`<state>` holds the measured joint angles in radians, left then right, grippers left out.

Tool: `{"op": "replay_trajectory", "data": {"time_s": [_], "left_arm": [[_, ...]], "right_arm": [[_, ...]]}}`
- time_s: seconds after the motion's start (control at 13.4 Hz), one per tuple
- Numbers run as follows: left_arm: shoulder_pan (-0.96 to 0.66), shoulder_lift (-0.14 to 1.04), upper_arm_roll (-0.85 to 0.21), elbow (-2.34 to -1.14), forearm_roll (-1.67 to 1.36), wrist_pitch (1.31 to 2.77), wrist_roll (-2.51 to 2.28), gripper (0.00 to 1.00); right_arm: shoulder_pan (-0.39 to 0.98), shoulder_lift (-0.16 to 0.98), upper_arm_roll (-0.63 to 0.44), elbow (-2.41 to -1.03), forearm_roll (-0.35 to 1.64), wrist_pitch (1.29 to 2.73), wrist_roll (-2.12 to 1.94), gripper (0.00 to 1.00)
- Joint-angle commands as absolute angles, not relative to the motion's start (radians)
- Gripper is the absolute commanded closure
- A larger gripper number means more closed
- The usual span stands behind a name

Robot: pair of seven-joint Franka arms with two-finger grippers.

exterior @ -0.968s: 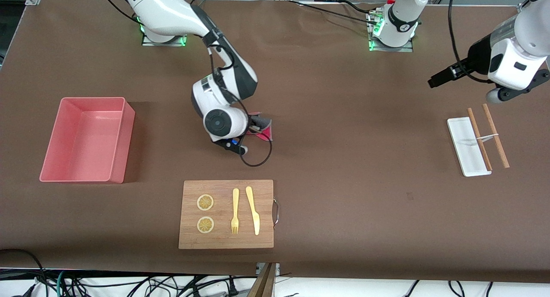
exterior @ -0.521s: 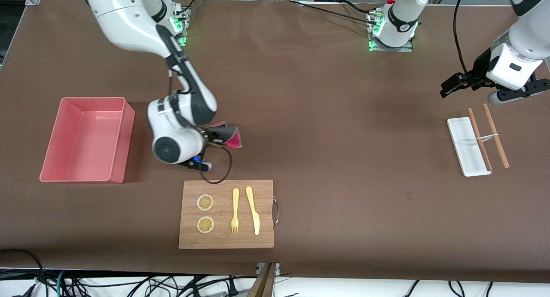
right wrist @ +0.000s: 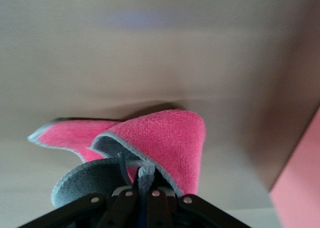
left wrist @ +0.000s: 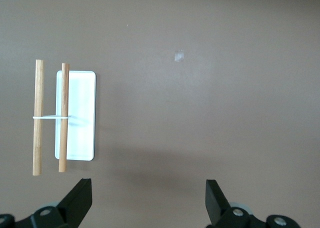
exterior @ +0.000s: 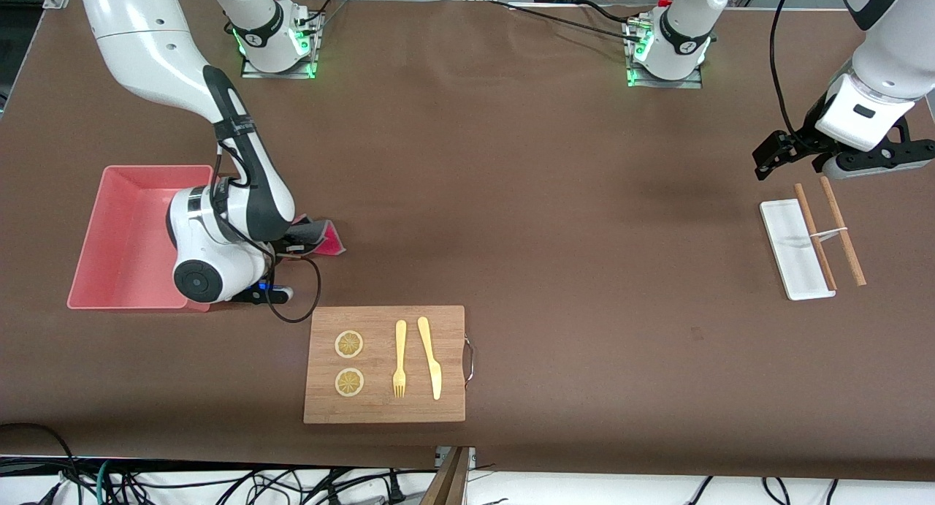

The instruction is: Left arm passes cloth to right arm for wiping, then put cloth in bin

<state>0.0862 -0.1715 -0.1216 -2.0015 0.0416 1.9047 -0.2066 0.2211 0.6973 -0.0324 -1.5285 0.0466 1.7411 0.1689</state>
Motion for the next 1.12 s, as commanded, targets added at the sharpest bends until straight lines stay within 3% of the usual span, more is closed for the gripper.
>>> {"op": "replay_trajectory", "data": {"time_s": [0.0,0.15,1.04], "left_arm": [[0.081,-0.022,-0.127,-1.73,0.066,1.713,-0.193,0.0],[0.08,0.027,-0.129,-1.628,0.064,1.631,-0.192,0.0],[0.017,0.023,-0.149,-1.621,0.066,1.626,-0.187,0.0]], "right_arm": [[0.224,0.684,-0.025,-1.529,0.023,1.736,0.141,1.0],[0.25,0.687,-0.015,-1.529,0.034,1.764,0.193,1.0],[0.572,0.75,-0.012,-1.526,0.276,2.12,0.754,1.0]]}}
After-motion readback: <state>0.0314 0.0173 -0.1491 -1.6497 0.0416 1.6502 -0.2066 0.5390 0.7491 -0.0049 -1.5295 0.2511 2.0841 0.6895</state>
